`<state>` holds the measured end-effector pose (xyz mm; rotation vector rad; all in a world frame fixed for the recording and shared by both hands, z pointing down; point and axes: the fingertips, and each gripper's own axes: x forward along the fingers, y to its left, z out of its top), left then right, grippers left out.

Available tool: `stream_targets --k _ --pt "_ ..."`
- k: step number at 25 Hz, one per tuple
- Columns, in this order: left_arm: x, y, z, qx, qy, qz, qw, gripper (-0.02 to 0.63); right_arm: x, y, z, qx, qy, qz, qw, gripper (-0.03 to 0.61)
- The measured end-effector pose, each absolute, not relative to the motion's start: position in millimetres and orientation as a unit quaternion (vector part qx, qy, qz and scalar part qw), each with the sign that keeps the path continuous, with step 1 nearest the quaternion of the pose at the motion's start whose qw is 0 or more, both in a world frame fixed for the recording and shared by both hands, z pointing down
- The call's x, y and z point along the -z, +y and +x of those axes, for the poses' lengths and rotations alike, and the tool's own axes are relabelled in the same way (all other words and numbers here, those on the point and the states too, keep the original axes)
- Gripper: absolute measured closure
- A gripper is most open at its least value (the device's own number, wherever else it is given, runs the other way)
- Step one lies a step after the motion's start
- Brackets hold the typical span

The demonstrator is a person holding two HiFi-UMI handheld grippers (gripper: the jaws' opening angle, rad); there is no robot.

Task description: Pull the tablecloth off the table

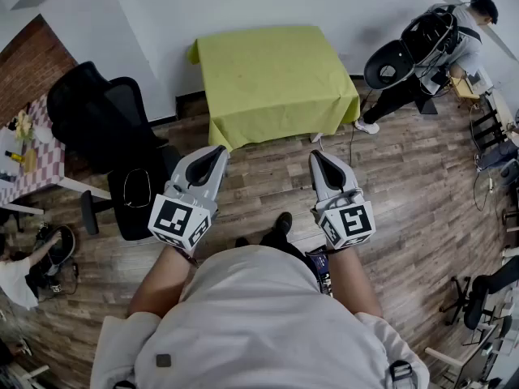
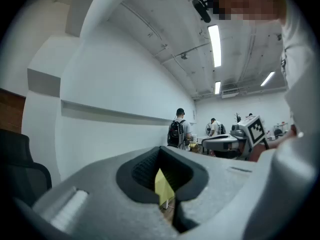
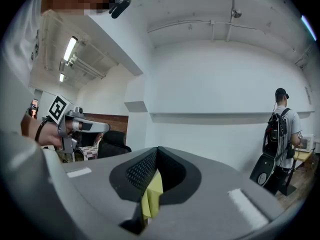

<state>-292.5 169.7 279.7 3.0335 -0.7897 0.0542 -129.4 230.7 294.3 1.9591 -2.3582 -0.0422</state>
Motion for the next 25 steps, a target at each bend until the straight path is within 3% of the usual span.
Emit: stream_targets --k 13,25 --pt "-291 146 -258 -0.036 -0.257 0.966 0.004 0.611 -299 205 -97 0.007 -0.775 0.632 0.022 0.568" --pt "-307 92 -139 -0.06 -0.269 0.961 0.016 0.611 -313 153 17 -0.006 -0.786 0.618 0.018 0.568"
